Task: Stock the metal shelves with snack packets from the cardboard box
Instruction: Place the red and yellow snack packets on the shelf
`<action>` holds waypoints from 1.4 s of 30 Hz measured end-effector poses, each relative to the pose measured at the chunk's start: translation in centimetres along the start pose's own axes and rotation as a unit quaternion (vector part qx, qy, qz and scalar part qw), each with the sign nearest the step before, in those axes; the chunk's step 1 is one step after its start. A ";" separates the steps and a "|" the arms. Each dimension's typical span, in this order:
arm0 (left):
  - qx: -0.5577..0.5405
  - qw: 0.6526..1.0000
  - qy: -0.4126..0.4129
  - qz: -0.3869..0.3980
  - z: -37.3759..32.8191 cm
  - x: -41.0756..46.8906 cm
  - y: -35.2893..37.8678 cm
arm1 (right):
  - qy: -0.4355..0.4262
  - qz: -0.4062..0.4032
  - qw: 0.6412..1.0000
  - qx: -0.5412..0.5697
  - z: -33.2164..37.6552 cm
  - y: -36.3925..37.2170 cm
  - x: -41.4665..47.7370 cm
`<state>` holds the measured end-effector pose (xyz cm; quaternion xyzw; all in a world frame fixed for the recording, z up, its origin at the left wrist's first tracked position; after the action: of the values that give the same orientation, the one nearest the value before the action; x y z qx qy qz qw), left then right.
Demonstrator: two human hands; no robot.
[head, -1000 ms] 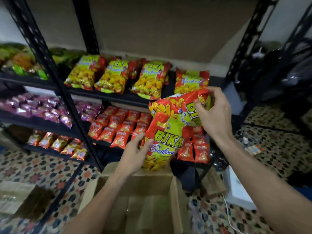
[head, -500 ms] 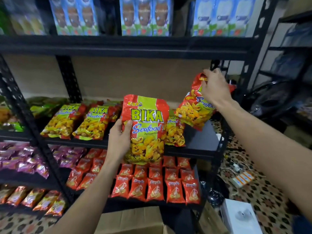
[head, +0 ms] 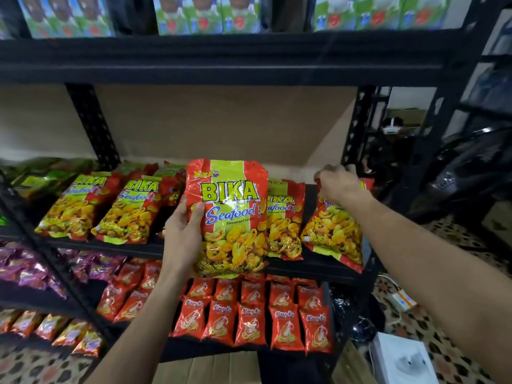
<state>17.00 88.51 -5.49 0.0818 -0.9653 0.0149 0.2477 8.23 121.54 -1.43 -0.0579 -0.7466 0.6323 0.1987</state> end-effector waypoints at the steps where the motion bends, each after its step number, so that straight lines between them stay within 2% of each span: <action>1: 0.004 1.000 0.000 0.004 0.0 0.2 0.3 | -0.006 -0.012 1.000 -0.004 0.1 0.4 0.4; 5: 0.004 1.000 -0.012 0.008 0.6 1.3 1.4 | -0.001 -0.040 0.999 0.031 0.3 1.7 1.5; 9: -0.012 1.000 -0.020 0.008 1.0 1.8 2.3 | 0.051 -0.105 0.971 0.210 -0.5 1.6 -1.6; 11: -0.014 1.000 -0.022 0.003 1.0 2.0 2.5 | 0.065 -0.097 0.961 0.250 -0.6 2.9 -3.8; 15: -0.012 0.999 -0.031 0.006 1.2 2.3 2.6 | 0.120 0.030 0.967 0.221 -0.9 8.1 -5.4; 31: -0.038 0.998 -0.056 0.001 2.2 4.2 4.4 | 0.116 0.080 0.979 0.144 -0.5 10.7 2.4; 42: -0.047 0.996 -0.066 0.023 3.2 4.5 7.0 | 0.118 0.113 0.973 0.161 -0.2 10.8 5.3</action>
<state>10.42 94.52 -6.00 0.0488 -0.9808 -0.0300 0.1865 1.67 125.56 -10.66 -0.1839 -0.5950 0.7511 0.2193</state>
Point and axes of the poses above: each hand's wrist, its own x-axis towards the middle knuckle, its own y-axis out of the palm, z = x × y, the point moved 7 cm from there along x, towards the middle knuckle, and after that the axes turned 15 degrees about y, right-handed, at the moved point
